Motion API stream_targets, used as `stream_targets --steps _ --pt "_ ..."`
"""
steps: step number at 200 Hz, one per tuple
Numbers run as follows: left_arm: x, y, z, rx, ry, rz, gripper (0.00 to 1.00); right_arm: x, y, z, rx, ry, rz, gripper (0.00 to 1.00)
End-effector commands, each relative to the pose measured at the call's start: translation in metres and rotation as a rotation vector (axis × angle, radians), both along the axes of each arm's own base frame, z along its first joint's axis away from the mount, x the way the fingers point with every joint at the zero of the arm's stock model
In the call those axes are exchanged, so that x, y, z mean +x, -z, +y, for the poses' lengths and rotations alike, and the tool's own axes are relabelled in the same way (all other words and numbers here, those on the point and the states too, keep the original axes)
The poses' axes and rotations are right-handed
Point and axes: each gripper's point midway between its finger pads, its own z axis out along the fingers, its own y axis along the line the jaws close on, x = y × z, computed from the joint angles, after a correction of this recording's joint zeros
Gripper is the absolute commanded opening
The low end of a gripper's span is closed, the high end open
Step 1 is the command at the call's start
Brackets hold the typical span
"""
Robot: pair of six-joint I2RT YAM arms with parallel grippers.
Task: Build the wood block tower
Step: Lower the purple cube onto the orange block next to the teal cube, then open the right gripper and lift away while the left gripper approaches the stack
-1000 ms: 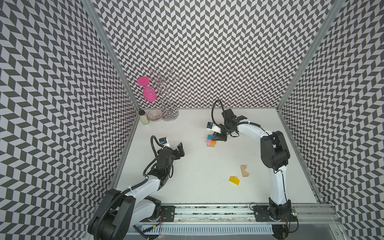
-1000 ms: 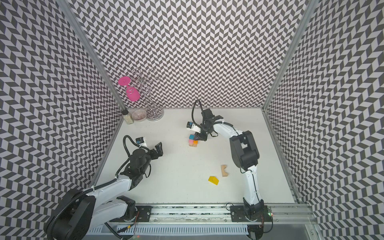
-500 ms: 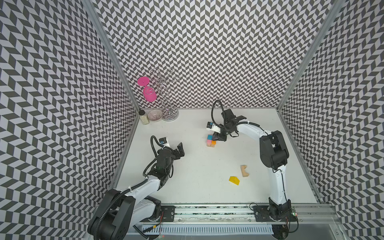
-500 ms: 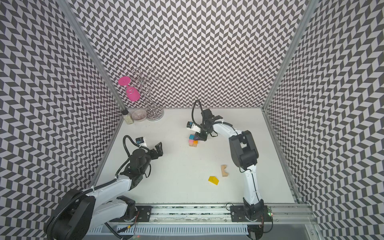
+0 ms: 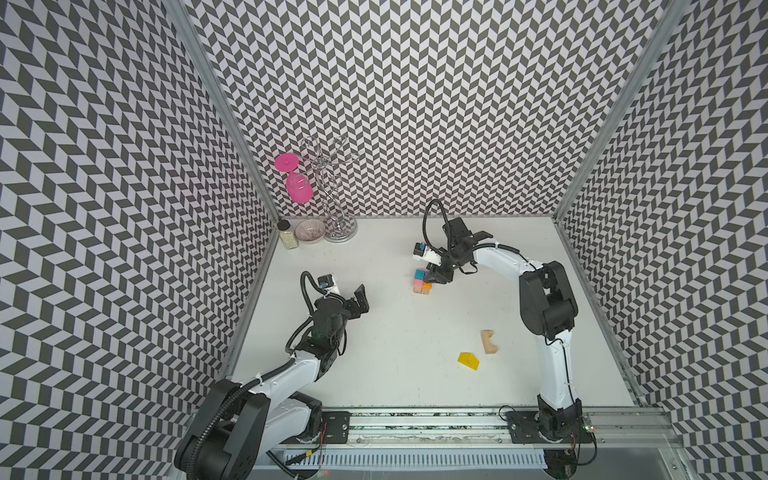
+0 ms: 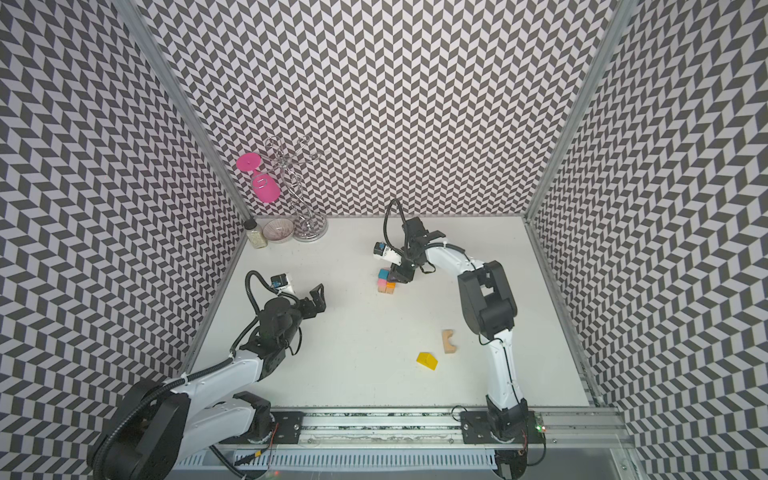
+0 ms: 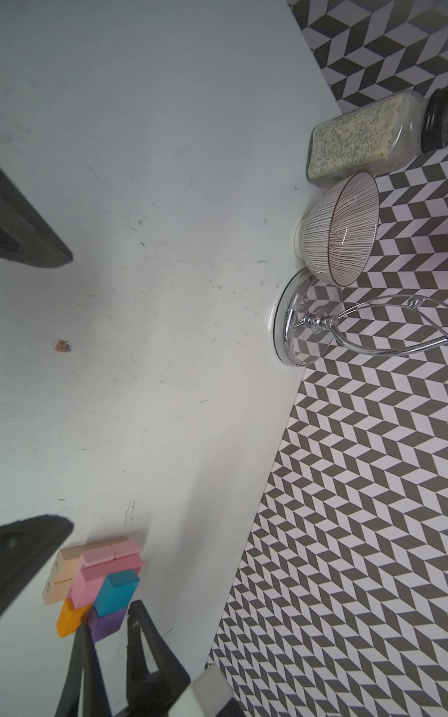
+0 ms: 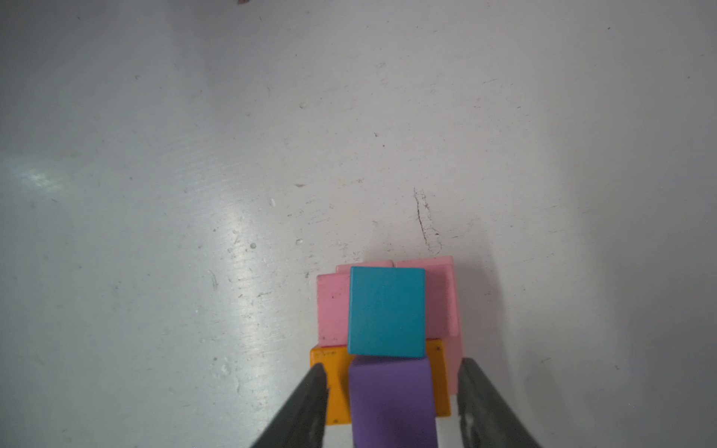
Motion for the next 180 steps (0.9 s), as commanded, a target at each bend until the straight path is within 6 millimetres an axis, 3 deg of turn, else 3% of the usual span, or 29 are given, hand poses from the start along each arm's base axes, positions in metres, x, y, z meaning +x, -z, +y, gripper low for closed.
stream_targets --steps 1,24,44,84,94,113,127,146,164,180 --pt "0.000 -0.007 0.002 -0.015 -0.005 -0.029 1.00 0.009 -0.015 0.005 0.025 -0.010 -0.048 0.63" --pt "0.000 -0.007 0.002 -0.015 -0.005 -0.029 1.00 0.009 -0.027 0.002 0.021 -0.010 -0.071 0.66" --pt "0.000 -0.007 0.002 -0.014 -0.005 -0.028 1.00 0.009 -0.055 0.000 0.067 0.003 -0.128 0.66" --pt "0.001 -0.007 0.002 -0.011 -0.010 -0.025 1.00 -0.009 -0.150 -0.010 0.371 0.108 -0.258 0.63" --pt "0.002 -0.006 0.002 -0.012 -0.008 -0.020 1.00 -0.011 -0.178 -0.020 0.487 0.233 -0.312 0.62" --pt "0.002 -0.008 -0.004 -0.021 0.021 -0.016 1.00 -0.021 -0.206 -0.051 0.699 0.534 -0.309 0.59" --pt "0.003 -0.010 -0.009 -0.031 0.045 -0.014 1.00 -0.029 -0.198 -0.078 0.813 0.760 -0.241 0.64" --pt "0.004 -0.012 -0.025 -0.079 0.120 0.004 1.00 -0.046 -0.186 -0.094 0.950 0.890 -0.145 0.64" --pt "0.010 -0.010 -0.045 -0.122 0.202 0.051 1.00 -0.044 -0.161 -0.109 0.947 1.075 -0.004 0.64" --pt "0.020 -0.005 -0.057 -0.136 0.231 0.107 1.00 -0.051 -0.150 -0.100 0.902 1.042 0.052 0.58"
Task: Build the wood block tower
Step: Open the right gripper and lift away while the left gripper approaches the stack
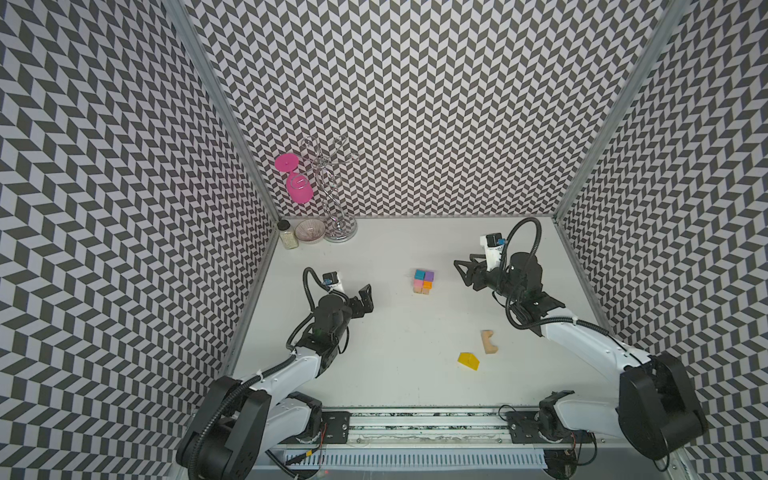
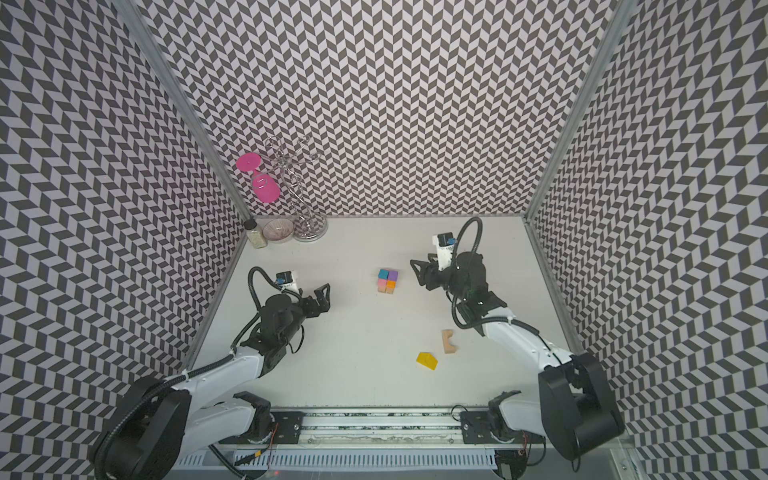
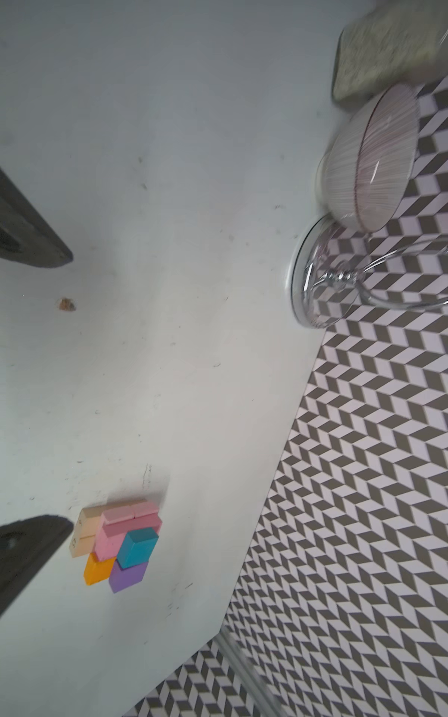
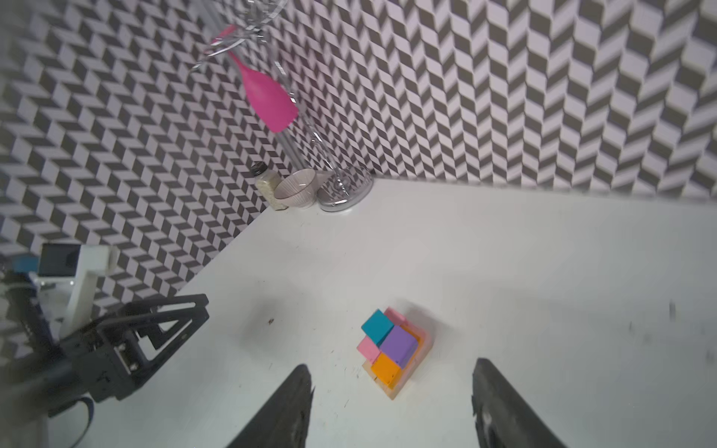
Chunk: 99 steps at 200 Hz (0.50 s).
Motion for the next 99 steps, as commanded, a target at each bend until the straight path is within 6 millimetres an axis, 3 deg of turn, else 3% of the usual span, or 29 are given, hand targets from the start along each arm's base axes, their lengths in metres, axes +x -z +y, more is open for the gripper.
stream_targets --steps 1,20,45,73,99 --pt "0.012 -0.003 -0.026 -0.064 0.093 0.062 1.00 0.006 -0.015 -0.003 0.192 0.099 0.062 0.57" --pt "0.023 0.008 -0.035 -0.056 0.106 0.107 1.00 0.000 0.007 -0.001 0.169 0.097 0.097 0.49" --pt "0.039 0.021 -0.046 -0.036 0.125 0.154 1.00 0.009 0.038 -0.004 0.006 0.235 0.126 0.45" --pt "0.059 0.040 -0.065 0.014 0.163 0.220 1.00 0.025 0.073 0.010 -0.054 0.236 0.214 0.33" --pt "0.072 0.051 -0.075 0.033 0.171 0.245 1.00 0.033 0.095 0.027 -0.095 0.232 0.246 0.32"
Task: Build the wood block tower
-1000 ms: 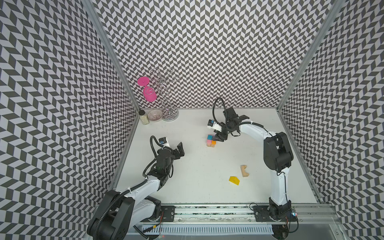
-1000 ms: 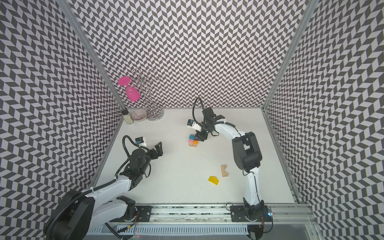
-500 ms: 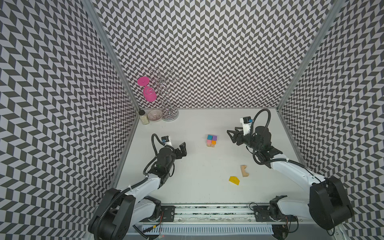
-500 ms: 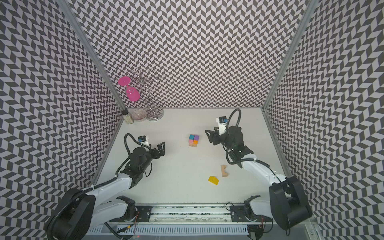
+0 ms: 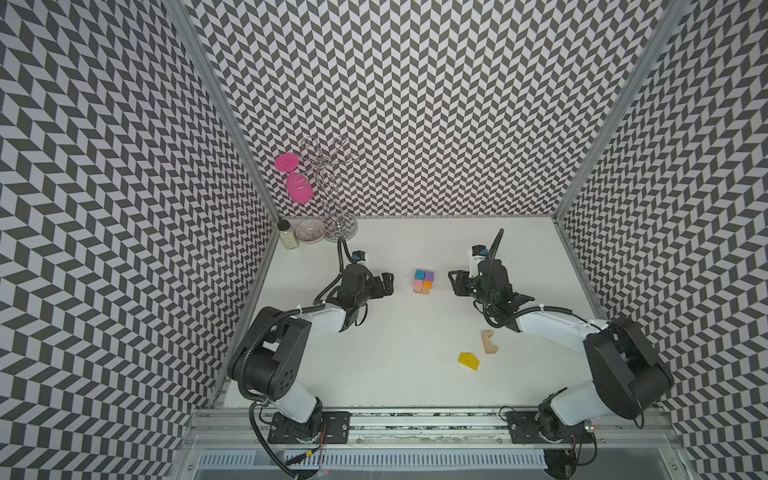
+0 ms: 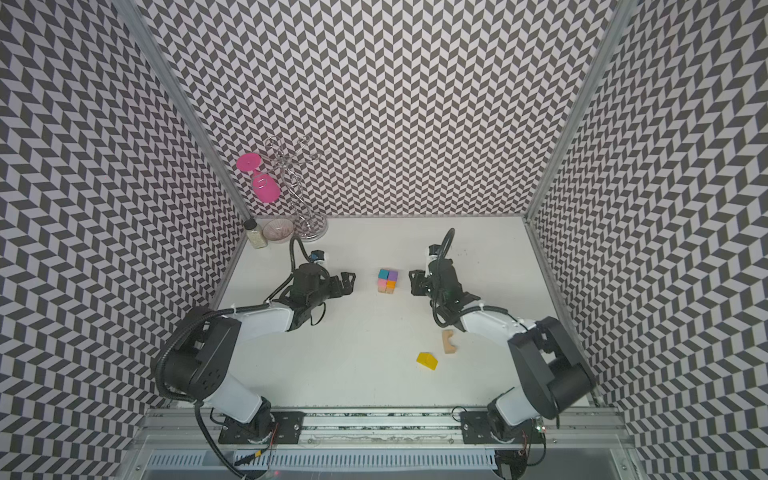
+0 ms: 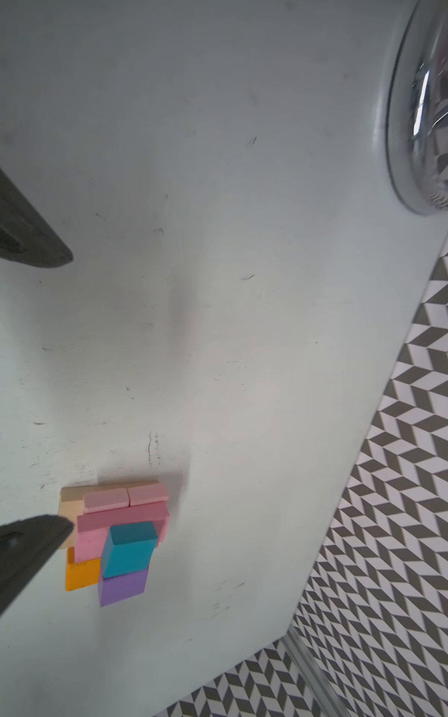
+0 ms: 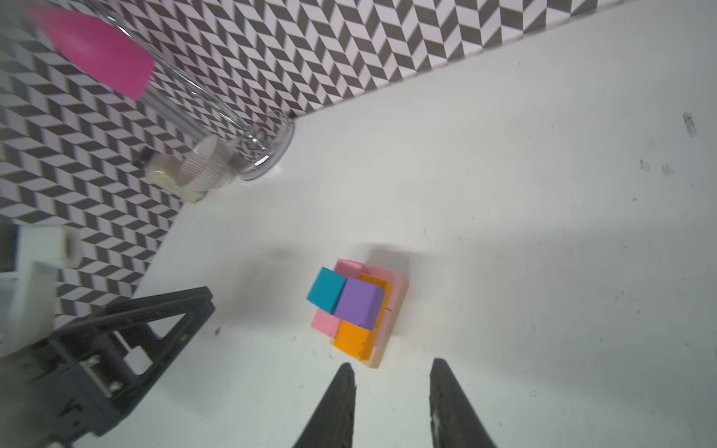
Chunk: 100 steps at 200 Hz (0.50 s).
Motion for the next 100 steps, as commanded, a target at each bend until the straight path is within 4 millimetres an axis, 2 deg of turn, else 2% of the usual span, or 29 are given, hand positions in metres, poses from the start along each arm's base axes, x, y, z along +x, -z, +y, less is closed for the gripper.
stream_targets --steps 1,29,53,100 --pt "0.007 0.008 -0.012 0.020 0.032 0.029 1.00 0.014 0.006 0.007 -0.034 0.045 -0.002 0.31" --pt "0.020 0.018 -0.023 0.042 0.045 0.053 1.00 0.024 0.023 0.025 -0.087 0.031 0.036 0.28" --pt "0.030 0.026 -0.031 0.073 0.051 0.070 1.00 0.029 0.028 0.032 -0.100 0.026 0.047 0.27" --pt "0.042 0.032 -0.039 0.112 0.043 0.082 1.00 0.034 0.036 0.034 -0.122 0.043 0.060 0.26"
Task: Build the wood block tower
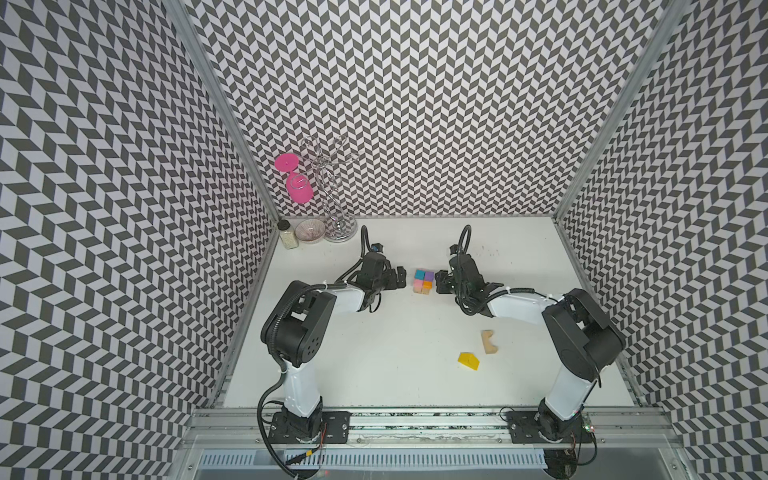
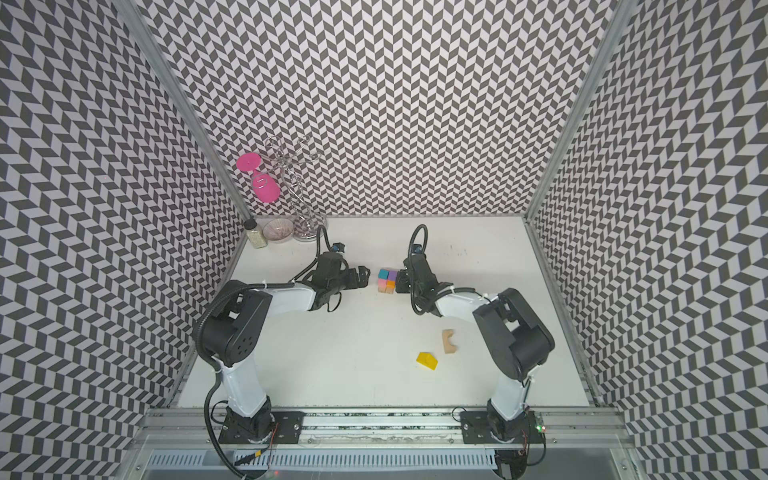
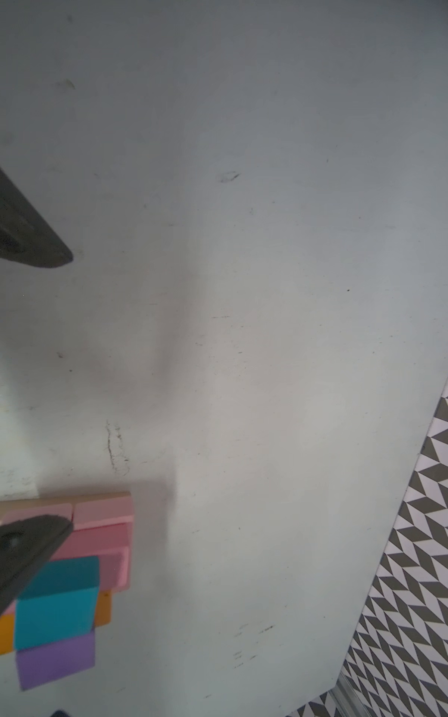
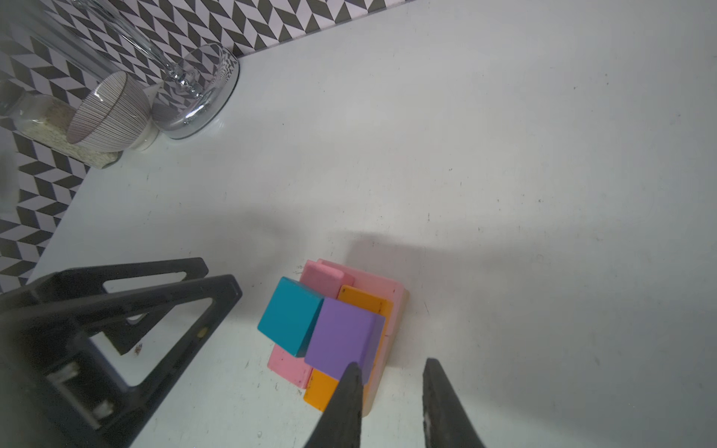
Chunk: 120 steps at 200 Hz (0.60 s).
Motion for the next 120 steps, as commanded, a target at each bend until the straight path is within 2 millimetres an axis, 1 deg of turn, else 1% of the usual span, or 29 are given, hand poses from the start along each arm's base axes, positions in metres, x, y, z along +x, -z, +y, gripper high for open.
stream_targets --steps 1,37,75,120 --pt "0.005 0.003 -0.002 0.040 -0.005 0.008 1.00 0.008 0.000 -0.001 -0.014 0.033 -0.014 0.26" --pt "0.007 0.004 -0.006 0.047 -0.002 0.009 1.00 0.007 0.006 -0.009 -0.039 0.066 -0.008 0.25" --pt "0.009 0.005 -0.009 0.054 0.004 0.010 1.00 0.005 0.015 -0.006 -0.045 0.053 0.013 0.24" --pt "0.012 0.007 -0.015 0.056 0.013 0.013 1.00 0.007 0.019 -0.001 -0.038 0.040 0.022 0.24"
